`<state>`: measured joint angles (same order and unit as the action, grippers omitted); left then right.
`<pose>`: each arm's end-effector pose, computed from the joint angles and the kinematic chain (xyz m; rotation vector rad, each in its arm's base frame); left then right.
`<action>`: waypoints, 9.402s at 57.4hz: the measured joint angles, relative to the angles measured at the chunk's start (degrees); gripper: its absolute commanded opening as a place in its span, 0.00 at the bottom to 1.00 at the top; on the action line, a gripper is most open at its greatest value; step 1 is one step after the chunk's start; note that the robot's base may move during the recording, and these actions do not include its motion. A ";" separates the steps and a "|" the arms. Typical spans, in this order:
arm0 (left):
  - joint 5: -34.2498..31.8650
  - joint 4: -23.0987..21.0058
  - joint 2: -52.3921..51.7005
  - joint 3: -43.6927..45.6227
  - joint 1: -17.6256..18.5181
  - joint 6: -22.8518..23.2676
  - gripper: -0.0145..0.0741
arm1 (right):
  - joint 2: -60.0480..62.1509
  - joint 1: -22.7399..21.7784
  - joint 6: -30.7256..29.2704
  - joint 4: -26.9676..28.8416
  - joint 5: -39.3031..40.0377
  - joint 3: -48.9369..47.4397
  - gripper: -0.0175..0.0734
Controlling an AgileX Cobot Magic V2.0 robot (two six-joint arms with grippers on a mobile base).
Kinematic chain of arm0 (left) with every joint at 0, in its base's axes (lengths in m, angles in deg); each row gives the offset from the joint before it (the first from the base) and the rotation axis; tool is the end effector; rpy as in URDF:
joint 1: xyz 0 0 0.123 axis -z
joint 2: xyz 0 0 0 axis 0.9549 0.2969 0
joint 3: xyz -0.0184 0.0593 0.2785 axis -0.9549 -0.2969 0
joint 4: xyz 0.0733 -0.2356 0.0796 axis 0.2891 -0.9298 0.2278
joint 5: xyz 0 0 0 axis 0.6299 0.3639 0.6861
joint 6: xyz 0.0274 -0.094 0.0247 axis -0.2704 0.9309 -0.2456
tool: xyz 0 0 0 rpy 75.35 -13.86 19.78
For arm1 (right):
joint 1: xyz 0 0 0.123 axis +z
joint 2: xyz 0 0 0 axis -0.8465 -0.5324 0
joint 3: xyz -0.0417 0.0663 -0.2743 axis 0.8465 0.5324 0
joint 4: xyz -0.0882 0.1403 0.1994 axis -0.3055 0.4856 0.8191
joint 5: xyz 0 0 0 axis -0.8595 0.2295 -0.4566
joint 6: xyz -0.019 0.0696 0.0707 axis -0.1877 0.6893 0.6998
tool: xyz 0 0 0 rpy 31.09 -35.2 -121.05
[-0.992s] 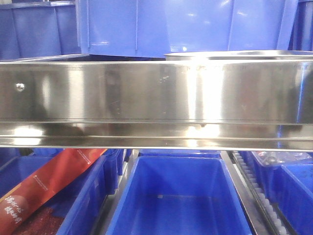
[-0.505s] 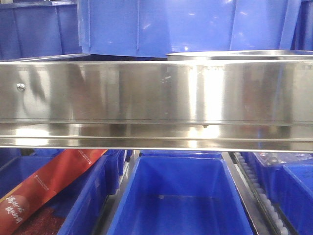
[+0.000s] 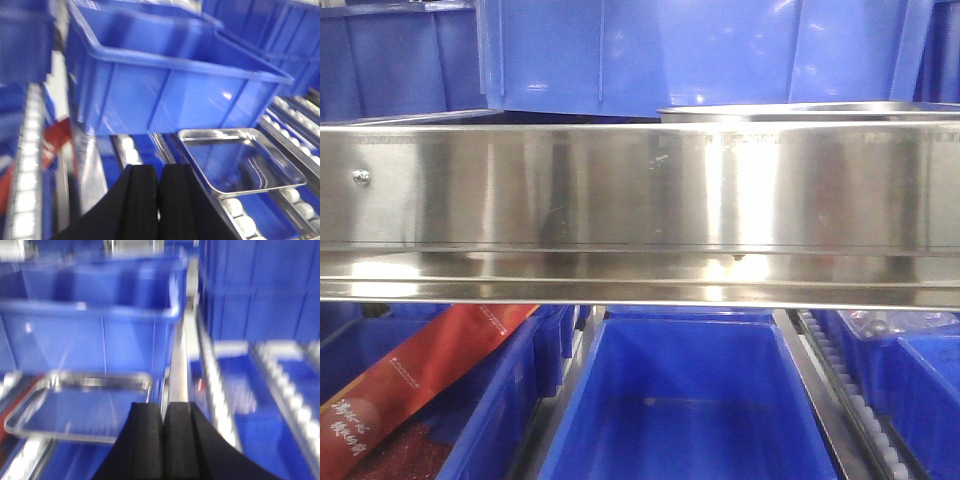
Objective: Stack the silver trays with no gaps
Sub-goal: 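Grip the silver tray's opposite rims with left and right grippers, then lift the silver tray with both grippers and pull it off the shelf, then hold the tray with both grippers while the base turns away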
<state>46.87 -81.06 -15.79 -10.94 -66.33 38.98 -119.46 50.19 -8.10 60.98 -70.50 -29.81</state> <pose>0.1830 -0.0633 0.4410 0.2812 1.9280 -0.5760 0.0933 -0.0005 0.4592 0.0504 1.9117 0.0247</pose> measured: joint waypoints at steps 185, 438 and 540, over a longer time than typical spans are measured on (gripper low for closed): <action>15.77 35.44 68.43 50.63 34.42 36.47 0.14 | -61.79 6.37 1.57 1.15 -3.76 -16.36 0.10; 22.89 50.05 66.39 87.05 35.77 36.38 0.14 | -44.46 6.81 0.92 3.25 11.76 -25.52 0.10; 22.89 50.16 66.39 87.05 35.77 36.38 0.14 | -44.46 6.81 0.92 3.25 12.08 -25.52 0.10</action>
<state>69.76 -30.91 50.60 76.11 -30.56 75.35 -163.92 57.01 -7.18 64.23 -58.42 -55.34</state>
